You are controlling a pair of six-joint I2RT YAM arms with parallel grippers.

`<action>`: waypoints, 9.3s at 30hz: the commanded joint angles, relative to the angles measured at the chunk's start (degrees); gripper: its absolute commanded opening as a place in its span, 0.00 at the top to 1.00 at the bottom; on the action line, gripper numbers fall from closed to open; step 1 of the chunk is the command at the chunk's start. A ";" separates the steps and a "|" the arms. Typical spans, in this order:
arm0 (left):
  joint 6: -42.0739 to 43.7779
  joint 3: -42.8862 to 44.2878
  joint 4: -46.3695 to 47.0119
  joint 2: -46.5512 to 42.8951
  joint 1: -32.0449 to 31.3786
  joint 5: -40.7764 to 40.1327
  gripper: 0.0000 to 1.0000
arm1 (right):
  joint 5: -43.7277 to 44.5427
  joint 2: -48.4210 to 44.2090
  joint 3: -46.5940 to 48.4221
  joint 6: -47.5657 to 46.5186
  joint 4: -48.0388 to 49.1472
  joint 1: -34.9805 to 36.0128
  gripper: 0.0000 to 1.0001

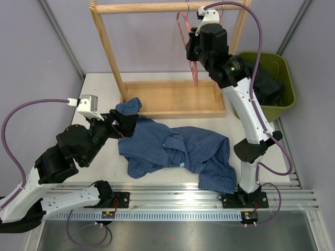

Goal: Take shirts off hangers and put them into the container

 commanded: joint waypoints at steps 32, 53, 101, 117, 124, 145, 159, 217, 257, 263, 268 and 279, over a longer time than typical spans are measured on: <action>-2.42 -2.60 -1.17 -3.57 -0.02 -1.45 0.01 | 6.53 -24.85 -75.96 13.64 13.67 21.55 0.00; -1.72 -3.13 -0.64 -4.19 -0.02 -1.28 0.01 | -7.87 -8.49 -85.29 21.03 30.37 19.18 0.09; -1.02 -0.40 1.47 -0.06 -0.02 5.75 0.01 | 33.04 -40.60 -46.56 -16.79 32.41 -5.59 1.00; 0.48 1.61 -1.08 -0.85 -0.02 3.56 0.01 | 20.01 -10.18 -7.53 -14.48 24.29 -35.82 1.00; 0.39 3.11 -3.28 -0.41 -0.02 2.33 0.01 | 11.84 2.56 6.72 -15.97 35.80 -39.62 1.00; 0.57 2.85 -1.17 5.13 -0.02 2.33 0.01 | -0.40 4.70 -3.71 1.60 62.63 -43.75 1.00; -1.89 -1.46 0.94 3.81 -0.02 4.79 0.01 | 11.29 6.78 -25.72 -0.77 41.21 -43.66 1.00; -3.30 -5.94 1.03 -2.17 0.07 2.94 0.01 | -29.40 23.32 0.49 8.98 -1.90 -43.84 0.13; -3.48 -6.03 1.73 -0.50 -0.02 4.08 0.01 | 35.62 -35.02 -70.34 10.84 48.71 -44.28 1.00; -2.95 -4.28 0.94 0.91 -0.02 4.35 0.01 | 36.16 -33.82 -68.44 12.32 47.17 -47.26 1.00; -2.69 -3.74 1.11 1.35 -0.02 4.08 0.01 | 28.52 -30.66 -65.45 15.48 39.73 -49.29 1.00; -2.86 -4.36 1.02 1.88 -0.02 3.47 0.01 | -7.03 -4.39 -44.89 13.48 23.36 -51.49 1.00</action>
